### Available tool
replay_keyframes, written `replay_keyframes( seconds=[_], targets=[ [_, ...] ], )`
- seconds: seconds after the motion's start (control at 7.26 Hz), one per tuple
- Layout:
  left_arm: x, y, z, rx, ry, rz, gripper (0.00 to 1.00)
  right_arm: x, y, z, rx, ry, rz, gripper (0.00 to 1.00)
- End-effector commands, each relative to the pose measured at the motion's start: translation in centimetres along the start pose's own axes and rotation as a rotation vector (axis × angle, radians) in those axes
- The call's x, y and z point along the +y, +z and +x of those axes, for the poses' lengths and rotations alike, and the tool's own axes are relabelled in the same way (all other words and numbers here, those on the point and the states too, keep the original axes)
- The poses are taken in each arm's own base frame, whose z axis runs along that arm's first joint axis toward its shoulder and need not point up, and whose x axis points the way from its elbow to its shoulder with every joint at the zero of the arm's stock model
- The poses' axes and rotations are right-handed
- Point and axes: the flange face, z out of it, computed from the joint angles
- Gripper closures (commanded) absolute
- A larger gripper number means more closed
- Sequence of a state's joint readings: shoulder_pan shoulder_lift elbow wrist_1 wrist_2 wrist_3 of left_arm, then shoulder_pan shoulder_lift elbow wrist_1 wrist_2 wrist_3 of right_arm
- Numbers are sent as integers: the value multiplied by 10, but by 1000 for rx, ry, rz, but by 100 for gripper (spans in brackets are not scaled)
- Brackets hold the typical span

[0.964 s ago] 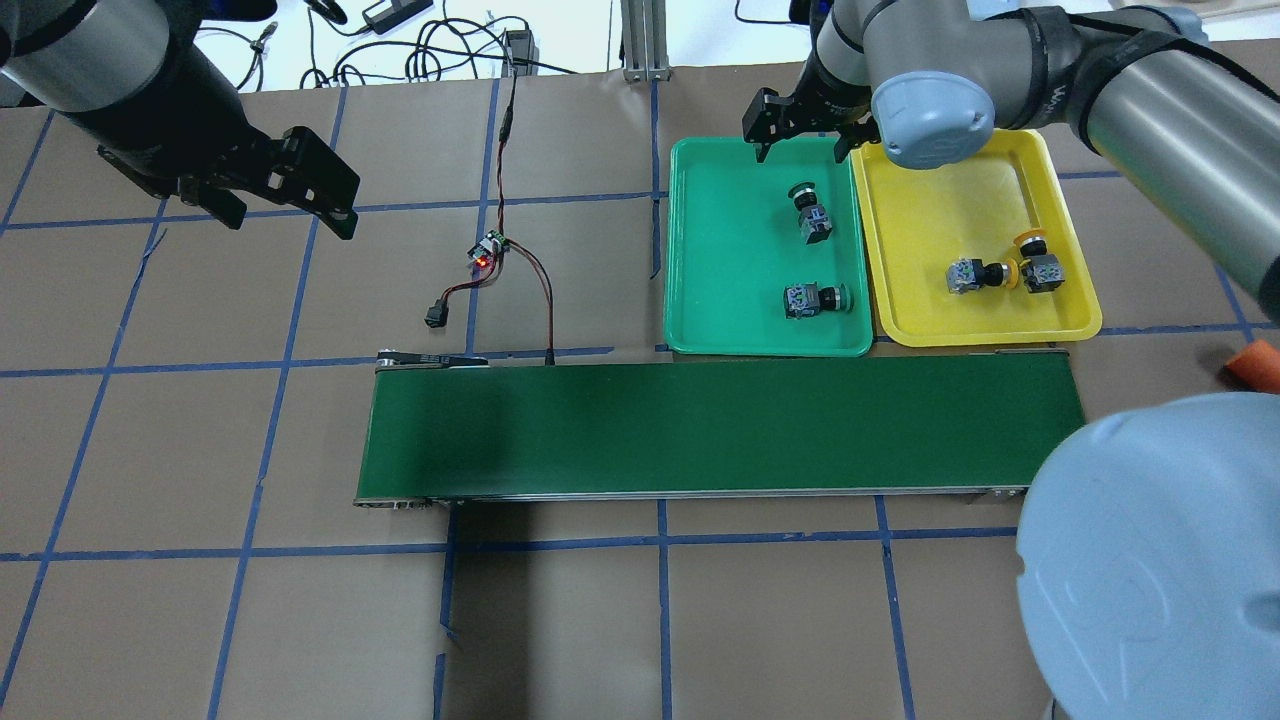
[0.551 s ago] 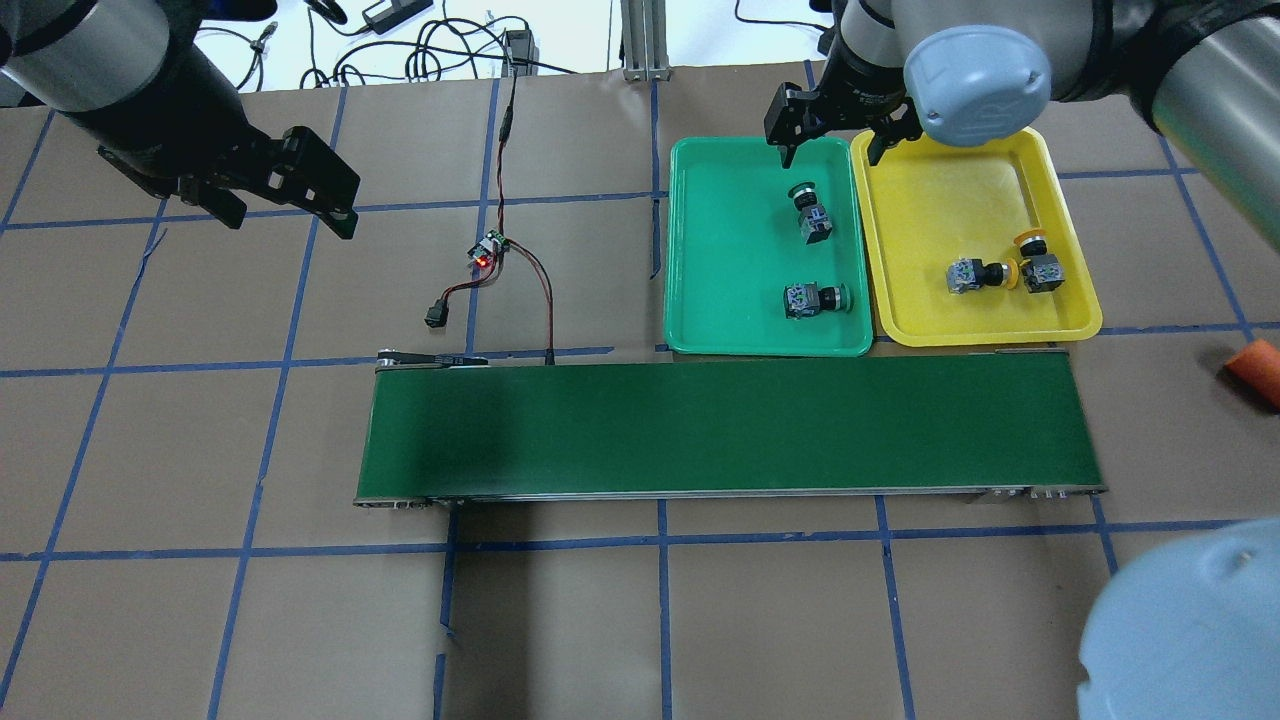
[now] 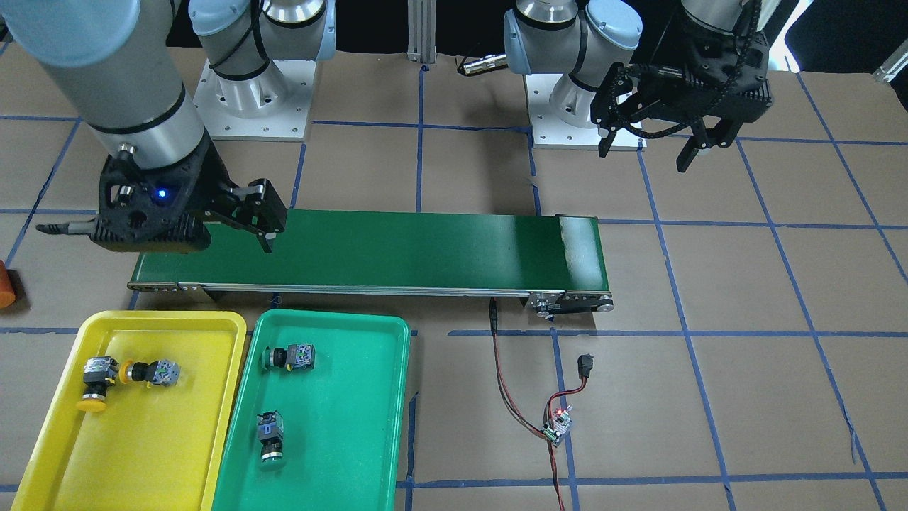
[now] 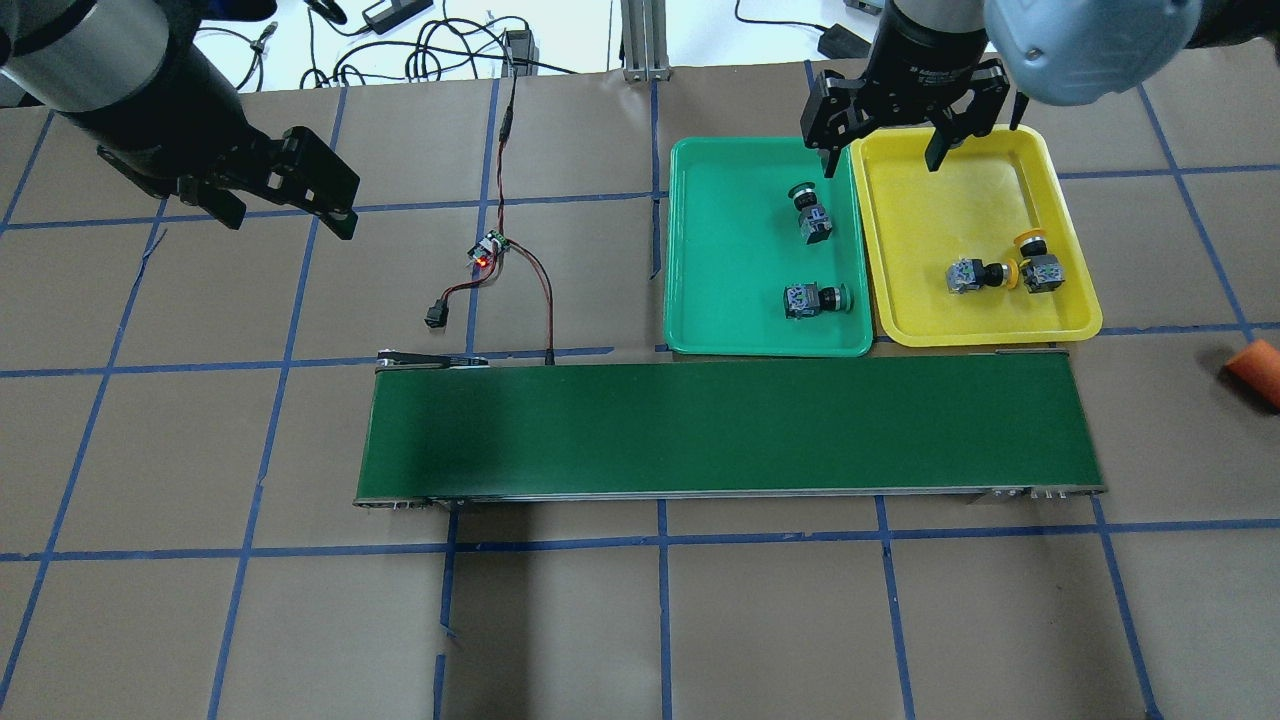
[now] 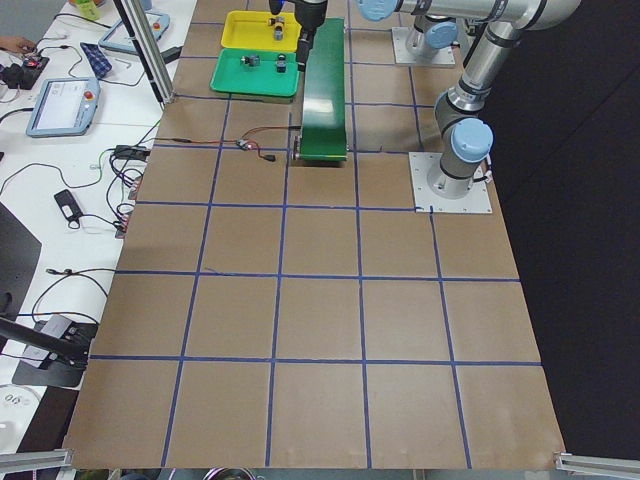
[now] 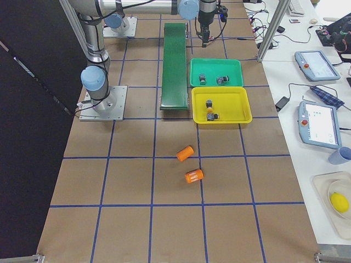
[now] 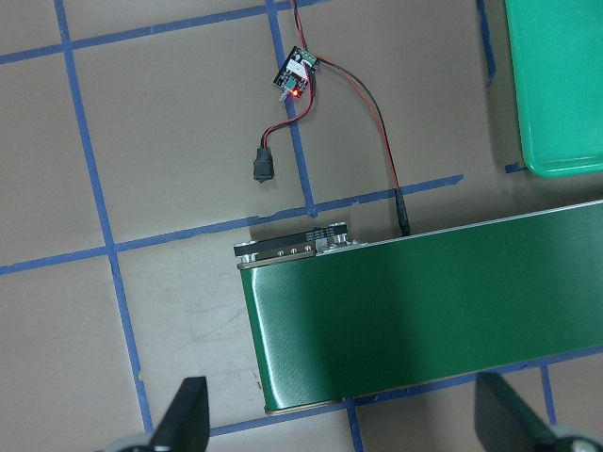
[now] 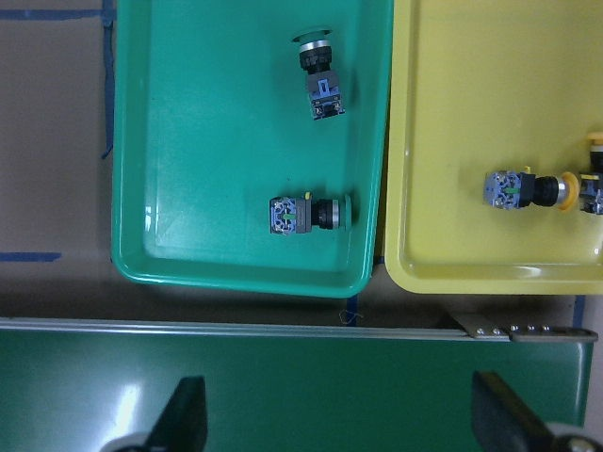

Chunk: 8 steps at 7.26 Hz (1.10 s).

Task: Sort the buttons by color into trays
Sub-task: 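Open the right gripper and lift it away from the green tray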

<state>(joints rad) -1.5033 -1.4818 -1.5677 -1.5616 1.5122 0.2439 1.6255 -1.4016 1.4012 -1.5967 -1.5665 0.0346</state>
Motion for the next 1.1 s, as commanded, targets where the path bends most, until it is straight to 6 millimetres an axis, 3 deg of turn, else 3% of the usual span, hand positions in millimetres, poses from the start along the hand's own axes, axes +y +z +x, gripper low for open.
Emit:
replay_keyframes(
  seconds=[0.0,0.55,0.96],
  targets=[
    [0,0,0,1,0,0,0,30,-33,-8,6,61,-29,0],
    [0,0,0,1,0,0,0,62,-12,-9,-5,58,-75,0],
    [0,0,0,0,0,0,0,62,-13,-9,-7,56,-59,0]
  ],
)
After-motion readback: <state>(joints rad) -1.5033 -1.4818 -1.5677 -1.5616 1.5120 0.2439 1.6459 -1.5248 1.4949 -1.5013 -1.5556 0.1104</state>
